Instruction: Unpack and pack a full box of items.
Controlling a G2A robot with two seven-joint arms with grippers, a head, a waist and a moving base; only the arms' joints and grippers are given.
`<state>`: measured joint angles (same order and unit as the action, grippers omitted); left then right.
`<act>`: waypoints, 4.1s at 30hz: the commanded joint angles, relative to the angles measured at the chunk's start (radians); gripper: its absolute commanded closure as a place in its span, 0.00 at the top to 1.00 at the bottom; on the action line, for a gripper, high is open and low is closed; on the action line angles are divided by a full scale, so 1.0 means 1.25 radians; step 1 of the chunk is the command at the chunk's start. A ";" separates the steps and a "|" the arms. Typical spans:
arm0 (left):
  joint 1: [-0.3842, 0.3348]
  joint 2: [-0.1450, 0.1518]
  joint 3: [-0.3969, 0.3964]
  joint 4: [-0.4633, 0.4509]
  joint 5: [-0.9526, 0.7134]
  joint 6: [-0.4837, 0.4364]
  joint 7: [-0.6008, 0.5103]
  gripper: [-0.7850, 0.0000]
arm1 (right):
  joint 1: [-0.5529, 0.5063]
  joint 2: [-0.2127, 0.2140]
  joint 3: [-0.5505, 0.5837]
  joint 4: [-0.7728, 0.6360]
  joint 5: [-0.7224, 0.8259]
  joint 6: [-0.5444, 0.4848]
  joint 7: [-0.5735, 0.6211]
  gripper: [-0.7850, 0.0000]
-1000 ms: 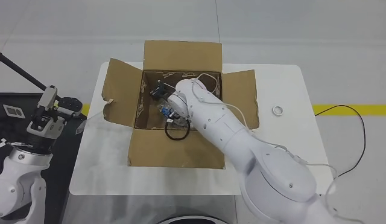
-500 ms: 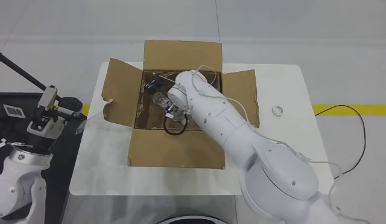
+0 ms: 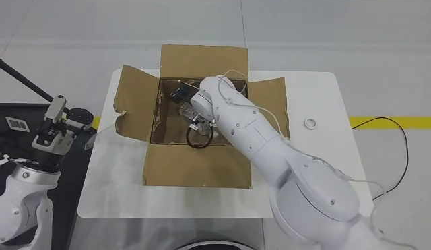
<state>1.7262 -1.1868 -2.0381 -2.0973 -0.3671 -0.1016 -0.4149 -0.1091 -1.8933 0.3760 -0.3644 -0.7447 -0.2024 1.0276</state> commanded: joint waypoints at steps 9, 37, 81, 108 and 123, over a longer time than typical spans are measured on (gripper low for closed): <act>-0.014 0.001 0.009 0.003 0.007 0.008 0.000 1.00 | -0.012 0.018 0.016 -0.025 -0.020 -0.004 0.062 0.05; -0.016 -0.001 0.001 0.021 0.000 0.003 0.004 1.00 | -0.040 0.002 0.039 -0.002 -0.061 -0.014 0.032 0.75; -0.020 -0.001 0.007 0.009 0.009 0.010 -0.004 1.00 | -0.029 0.068 0.158 -0.195 -0.115 -0.198 -0.066 0.00; -0.016 0.000 0.010 0.009 0.029 0.001 -0.014 1.00 | -0.449 0.266 0.485 -0.935 -0.275 -0.139 0.117 0.00; -0.005 -0.005 0.091 0.135 0.488 -0.306 0.119 1.00 | -0.553 0.292 0.548 -1.088 -0.270 -0.157 0.019 0.00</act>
<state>1.7248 -1.1921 -1.9450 -1.9463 0.1861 -0.4635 -0.2857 -0.7862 -1.5315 1.0504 -1.7021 -1.0837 -0.3969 1.0562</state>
